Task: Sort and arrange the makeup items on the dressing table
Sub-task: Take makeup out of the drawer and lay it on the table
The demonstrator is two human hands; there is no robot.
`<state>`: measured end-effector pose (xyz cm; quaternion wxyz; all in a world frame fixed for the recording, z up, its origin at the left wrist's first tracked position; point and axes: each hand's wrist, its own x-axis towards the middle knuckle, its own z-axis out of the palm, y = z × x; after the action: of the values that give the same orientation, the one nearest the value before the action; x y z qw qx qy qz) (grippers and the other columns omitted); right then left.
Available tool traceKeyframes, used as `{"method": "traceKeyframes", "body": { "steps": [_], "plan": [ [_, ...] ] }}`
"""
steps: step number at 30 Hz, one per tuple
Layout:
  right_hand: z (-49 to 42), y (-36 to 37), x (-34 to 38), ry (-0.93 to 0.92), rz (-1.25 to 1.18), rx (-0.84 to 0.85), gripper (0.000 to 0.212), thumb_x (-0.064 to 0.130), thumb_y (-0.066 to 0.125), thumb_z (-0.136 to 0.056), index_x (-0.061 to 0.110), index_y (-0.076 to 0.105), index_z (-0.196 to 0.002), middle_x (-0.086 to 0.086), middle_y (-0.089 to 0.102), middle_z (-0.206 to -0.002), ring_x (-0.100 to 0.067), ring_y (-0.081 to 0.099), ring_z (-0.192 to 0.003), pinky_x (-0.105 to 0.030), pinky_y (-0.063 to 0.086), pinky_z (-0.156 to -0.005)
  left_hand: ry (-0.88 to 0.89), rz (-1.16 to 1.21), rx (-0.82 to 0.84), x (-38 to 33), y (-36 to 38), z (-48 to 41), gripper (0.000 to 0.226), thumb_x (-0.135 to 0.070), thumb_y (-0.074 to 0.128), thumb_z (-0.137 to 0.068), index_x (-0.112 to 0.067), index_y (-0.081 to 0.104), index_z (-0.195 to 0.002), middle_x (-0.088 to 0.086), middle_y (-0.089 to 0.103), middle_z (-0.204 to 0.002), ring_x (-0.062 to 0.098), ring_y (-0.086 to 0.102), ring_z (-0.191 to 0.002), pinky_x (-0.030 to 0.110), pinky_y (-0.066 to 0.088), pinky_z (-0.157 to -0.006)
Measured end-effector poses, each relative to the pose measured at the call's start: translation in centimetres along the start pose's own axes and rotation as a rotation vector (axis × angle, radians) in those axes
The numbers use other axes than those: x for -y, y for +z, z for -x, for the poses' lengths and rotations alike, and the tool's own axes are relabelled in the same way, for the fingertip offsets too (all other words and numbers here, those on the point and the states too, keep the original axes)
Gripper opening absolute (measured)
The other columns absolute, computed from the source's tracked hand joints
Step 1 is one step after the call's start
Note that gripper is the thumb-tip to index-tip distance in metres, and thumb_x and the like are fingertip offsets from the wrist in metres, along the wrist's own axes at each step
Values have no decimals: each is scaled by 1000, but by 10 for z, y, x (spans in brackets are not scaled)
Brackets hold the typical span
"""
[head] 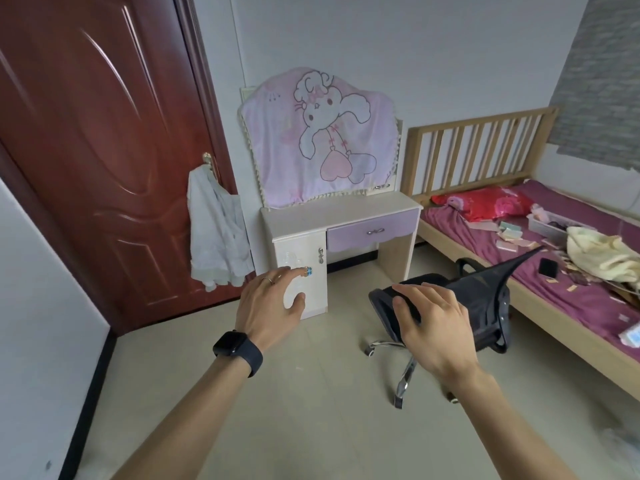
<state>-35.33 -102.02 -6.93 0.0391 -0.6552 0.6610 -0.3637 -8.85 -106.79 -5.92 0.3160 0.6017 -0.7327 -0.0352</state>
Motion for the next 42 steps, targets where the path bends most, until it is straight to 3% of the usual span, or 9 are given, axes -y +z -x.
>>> {"method": "traceKeyframes", "body": {
  "steps": [11,16,23,35,42],
  "plan": [
    [-210,118,-67,72,-64,67,27,31,58,-97,34,70,-121,14,70,-115,-22,51,-127,-49,44,-101,-106,0,66,64,110,-197,42,-27,63,-92,-31,59,-133,-7,61,-133,22,55,-119,42,45,-101],
    [-287,182,-91,117,-36,140,28,36,54,-99,36,68,-123,15,68,-122,-19,49,-129,-46,42,-103,-137,26,131,104,168,-278,42,-26,63,-91,-35,58,-132,-8,59,-135,19,53,-121,39,45,-101],
    [-396,256,-114,229,-17,196,29,35,53,-101,33,68,-126,14,65,-128,-17,48,-130,-42,42,-105,-106,66,270,162,244,-409,43,-27,61,-93,-34,57,-135,-8,55,-139,18,52,-123,34,40,-106],
    [-540,372,-200,457,-73,284,30,37,51,-102,33,67,-126,11,65,-128,-15,47,-131,-43,45,-104,-36,21,485,206,392,-599,43,-30,59,-92,-36,56,-134,-10,57,-135,17,55,-115,31,41,-101],
    [-631,460,-276,656,-212,391,31,38,51,-102,34,64,-129,7,63,-129,-19,51,-128,-39,43,-107,-39,-26,688,219,510,-684,44,-33,53,-96,-36,49,-140,-9,48,-146,15,45,-129,31,35,-108]
  ]
}}
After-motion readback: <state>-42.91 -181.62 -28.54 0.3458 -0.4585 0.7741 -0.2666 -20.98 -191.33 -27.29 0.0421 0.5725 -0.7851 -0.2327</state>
